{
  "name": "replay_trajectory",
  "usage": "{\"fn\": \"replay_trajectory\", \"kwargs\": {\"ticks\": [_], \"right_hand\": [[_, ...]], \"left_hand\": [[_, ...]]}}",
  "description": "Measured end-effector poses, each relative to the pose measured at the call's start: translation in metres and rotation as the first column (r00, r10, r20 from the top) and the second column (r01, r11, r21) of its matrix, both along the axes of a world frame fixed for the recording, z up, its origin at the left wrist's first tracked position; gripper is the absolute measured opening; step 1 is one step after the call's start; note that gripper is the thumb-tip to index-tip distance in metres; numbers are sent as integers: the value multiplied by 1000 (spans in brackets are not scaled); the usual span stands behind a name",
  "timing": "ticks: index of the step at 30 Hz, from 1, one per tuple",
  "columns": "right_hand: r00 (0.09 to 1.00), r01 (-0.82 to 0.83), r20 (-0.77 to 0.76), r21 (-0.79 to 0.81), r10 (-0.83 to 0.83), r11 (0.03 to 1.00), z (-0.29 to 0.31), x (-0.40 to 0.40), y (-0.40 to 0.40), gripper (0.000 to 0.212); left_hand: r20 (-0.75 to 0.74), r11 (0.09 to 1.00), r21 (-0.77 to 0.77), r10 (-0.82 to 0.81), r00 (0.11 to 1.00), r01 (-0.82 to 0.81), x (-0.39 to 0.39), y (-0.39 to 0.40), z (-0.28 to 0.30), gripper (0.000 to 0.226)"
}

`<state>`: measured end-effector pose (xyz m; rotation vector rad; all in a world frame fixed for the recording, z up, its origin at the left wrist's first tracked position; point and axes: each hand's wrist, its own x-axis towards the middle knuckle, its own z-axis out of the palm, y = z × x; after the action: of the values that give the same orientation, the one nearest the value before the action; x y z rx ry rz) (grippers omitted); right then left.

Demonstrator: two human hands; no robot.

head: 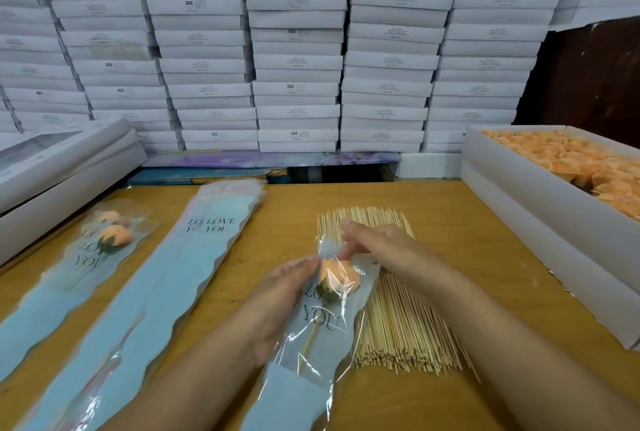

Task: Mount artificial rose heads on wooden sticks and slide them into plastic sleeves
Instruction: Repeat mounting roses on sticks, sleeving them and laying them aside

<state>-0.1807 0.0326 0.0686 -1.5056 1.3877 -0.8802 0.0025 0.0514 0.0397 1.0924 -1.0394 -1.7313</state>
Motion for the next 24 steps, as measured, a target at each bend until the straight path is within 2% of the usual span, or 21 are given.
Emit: {"fn": "replay_trajectory", "kwargs": {"ticks": [4, 7, 9, 11, 12, 13, 14, 16, 20, 24], "right_hand": [[1000, 31, 0, -10, -31, 999, -1, -2, -3, 57], [998, -51, -42, 23, 52, 998, -1, -1, 0, 61], [995, -94, -35, -10, 93, 996, -2, -2, 1, 55], [1000, -18, 22, -81, 19, 997, -2, -4, 1, 42], [997, 58, 63, -105, -52, 993, -2, -6, 0, 41], [987, 122, 112, -102, -111, 987, -1, -9, 0, 50], [974, 158, 173, -62, -145, 986, -1, -11, 0, 61], [945, 117, 299, 60, -130, 991, -1, -13, 3, 70], [926, -70, 377, 206, -13, 976, -4, -7, 14, 59], [910, -122, 414, 247, 9, 961, -10, 1, 20, 56]], "left_hand": [[-5, 1000, -3, 7, 1000, -7, 1, -1, -1, 37], [65, 1000, -20, 5, 998, -4, 1, -2, -5, 35], [91, 999, -35, 11, 996, -7, 1, -2, -5, 32], [35, 1000, -25, 16, 999, -15, 2, -3, -5, 32], [-11, 1000, -11, 25, 1000, -25, 2, -3, -4, 32], [-55, 999, -2, 33, 998, -33, 3, -3, -2, 31], [-84, 999, 5, 43, 996, -43, 4, -4, -2, 31], [-117, 998, 22, 58, 991, -56, 5, -5, 0, 33], [-149, 998, 41, 51, 987, -46, 4, -3, 4, 38], [-150, 999, 34, 25, 988, -20, 5, -2, 5, 42]]}}
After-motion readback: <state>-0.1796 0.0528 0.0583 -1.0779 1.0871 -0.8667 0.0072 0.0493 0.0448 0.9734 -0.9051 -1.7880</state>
